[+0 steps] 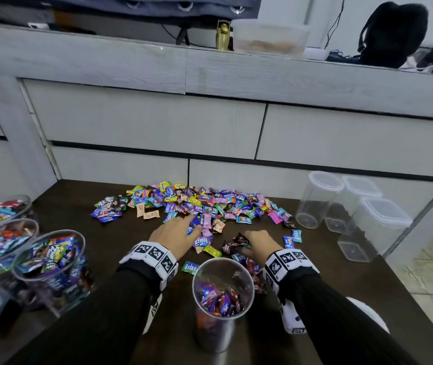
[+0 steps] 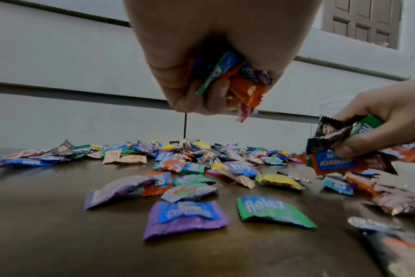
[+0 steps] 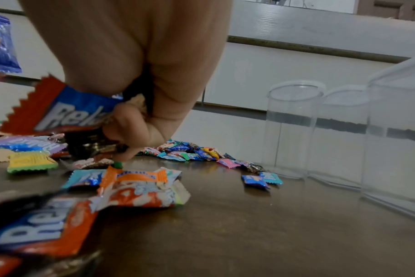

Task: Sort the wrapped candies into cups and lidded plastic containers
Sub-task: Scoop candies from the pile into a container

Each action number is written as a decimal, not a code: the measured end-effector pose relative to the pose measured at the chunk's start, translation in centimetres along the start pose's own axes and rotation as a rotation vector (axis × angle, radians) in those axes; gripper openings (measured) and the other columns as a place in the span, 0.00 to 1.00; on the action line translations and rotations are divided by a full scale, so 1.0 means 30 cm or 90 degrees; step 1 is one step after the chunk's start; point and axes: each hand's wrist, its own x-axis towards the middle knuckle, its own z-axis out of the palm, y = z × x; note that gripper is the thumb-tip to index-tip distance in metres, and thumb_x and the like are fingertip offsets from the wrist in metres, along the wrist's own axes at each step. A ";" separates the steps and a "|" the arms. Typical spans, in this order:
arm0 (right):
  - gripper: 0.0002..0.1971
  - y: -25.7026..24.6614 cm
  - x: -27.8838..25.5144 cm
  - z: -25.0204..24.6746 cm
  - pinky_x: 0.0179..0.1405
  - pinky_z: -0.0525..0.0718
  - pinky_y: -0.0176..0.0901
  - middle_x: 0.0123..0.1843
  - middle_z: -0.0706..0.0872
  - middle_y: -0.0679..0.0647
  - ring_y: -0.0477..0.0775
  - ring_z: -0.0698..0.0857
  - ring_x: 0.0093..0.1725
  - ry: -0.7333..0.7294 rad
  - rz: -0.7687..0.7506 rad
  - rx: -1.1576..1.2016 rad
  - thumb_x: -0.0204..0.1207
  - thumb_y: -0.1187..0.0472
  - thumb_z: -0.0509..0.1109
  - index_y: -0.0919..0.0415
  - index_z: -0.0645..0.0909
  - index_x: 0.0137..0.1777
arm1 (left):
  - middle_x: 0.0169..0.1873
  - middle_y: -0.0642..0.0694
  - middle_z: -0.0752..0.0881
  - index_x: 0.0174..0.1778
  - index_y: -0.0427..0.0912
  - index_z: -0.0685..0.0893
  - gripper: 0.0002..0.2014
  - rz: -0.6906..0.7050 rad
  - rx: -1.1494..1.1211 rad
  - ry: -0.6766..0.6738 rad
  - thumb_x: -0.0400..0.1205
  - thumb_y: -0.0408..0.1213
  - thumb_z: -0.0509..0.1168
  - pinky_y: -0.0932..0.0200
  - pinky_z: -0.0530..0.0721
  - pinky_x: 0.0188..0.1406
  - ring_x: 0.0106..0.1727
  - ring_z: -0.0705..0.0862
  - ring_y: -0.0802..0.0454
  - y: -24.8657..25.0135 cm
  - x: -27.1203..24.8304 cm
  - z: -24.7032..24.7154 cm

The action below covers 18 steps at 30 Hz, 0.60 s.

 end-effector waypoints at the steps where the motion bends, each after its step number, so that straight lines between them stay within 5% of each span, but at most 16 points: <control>1: 0.20 0.002 -0.006 -0.004 0.56 0.80 0.47 0.62 0.82 0.65 0.63 0.82 0.62 0.007 0.004 0.001 0.81 0.52 0.66 0.66 0.76 0.65 | 0.75 0.41 0.75 0.84 0.47 0.63 0.28 0.001 -0.007 0.007 0.89 0.55 0.49 0.47 0.78 0.66 0.73 0.76 0.45 0.005 -0.009 -0.009; 9: 0.22 0.032 -0.069 -0.036 0.56 0.79 0.48 0.62 0.81 0.65 0.63 0.81 0.60 -0.036 0.028 -0.073 0.78 0.51 0.69 0.68 0.77 0.63 | 0.76 0.41 0.75 0.83 0.43 0.65 0.30 0.045 -0.104 0.088 0.88 0.57 0.51 0.50 0.72 0.71 0.76 0.73 0.44 0.079 -0.087 -0.118; 14: 0.19 0.049 -0.127 -0.064 0.50 0.76 0.42 0.60 0.84 0.63 0.61 0.82 0.61 0.038 0.026 -0.013 0.79 0.52 0.68 0.66 0.80 0.61 | 0.74 0.40 0.77 0.81 0.40 0.69 0.30 0.095 -0.230 0.131 0.87 0.55 0.54 0.53 0.70 0.69 0.76 0.73 0.44 0.164 -0.186 -0.158; 18: 0.14 0.052 -0.174 -0.093 0.50 0.74 0.42 0.58 0.85 0.62 0.61 0.81 0.60 0.093 0.007 0.025 0.79 0.56 0.68 0.65 0.80 0.58 | 0.59 0.39 0.85 0.65 0.40 0.81 0.22 0.160 -0.295 0.138 0.87 0.54 0.56 0.57 0.71 0.57 0.66 0.79 0.42 0.242 -0.276 -0.166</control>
